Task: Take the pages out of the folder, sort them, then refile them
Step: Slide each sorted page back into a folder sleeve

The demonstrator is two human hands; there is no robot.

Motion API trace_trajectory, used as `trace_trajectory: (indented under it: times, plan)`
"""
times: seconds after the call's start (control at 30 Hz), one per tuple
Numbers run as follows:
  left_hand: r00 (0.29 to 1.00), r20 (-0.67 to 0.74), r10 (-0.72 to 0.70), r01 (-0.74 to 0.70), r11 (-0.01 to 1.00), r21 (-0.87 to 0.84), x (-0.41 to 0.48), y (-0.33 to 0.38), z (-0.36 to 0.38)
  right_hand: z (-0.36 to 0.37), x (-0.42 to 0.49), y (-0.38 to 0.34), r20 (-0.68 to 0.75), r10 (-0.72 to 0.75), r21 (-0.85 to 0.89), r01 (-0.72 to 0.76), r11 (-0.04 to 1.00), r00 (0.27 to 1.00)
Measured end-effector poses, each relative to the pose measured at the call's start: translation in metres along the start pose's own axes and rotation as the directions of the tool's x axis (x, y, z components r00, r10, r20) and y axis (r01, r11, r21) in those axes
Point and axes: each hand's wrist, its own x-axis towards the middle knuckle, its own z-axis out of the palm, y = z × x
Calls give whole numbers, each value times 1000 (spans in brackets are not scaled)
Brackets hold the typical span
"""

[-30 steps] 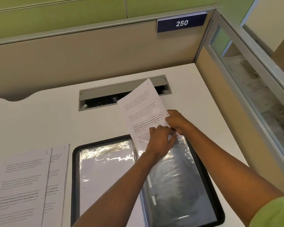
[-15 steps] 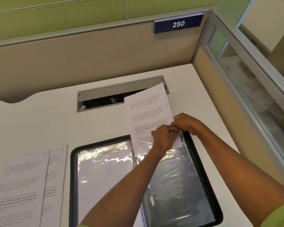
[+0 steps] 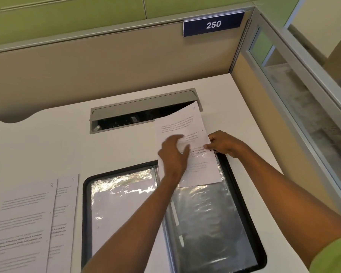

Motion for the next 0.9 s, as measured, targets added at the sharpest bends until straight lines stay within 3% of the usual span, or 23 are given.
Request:
trace_trajectory:
  times: [0.13,0.27,0.37,0.47,0.67,0.9]
  plan:
    - [971,-89,-221,229,970,83,36,-30,-33,-5,1,5,48,20,-3,-20,1000,999]
    - [903,31,-429,425,880,-214,54,-41,-54,-11,1,7,92,31,79,-39,996,995]
    - [847,122,-518,528,789,-315,66,-50,-59,-15,1,9,138,57,89,-70,994,989]
    - [861,159,-483,507,787,-353,70,-57,-60,-15,-1,8,134,49,89,-61,994,990]
    - [871,158,-465,490,836,-246,66,-65,-64,-7,-1,2,-169,-3,331,60,942,986]
    - [870,270,-413,437,899,-36,57,-78,-79,-16,-7,8,19,102,52,-103,993,995]
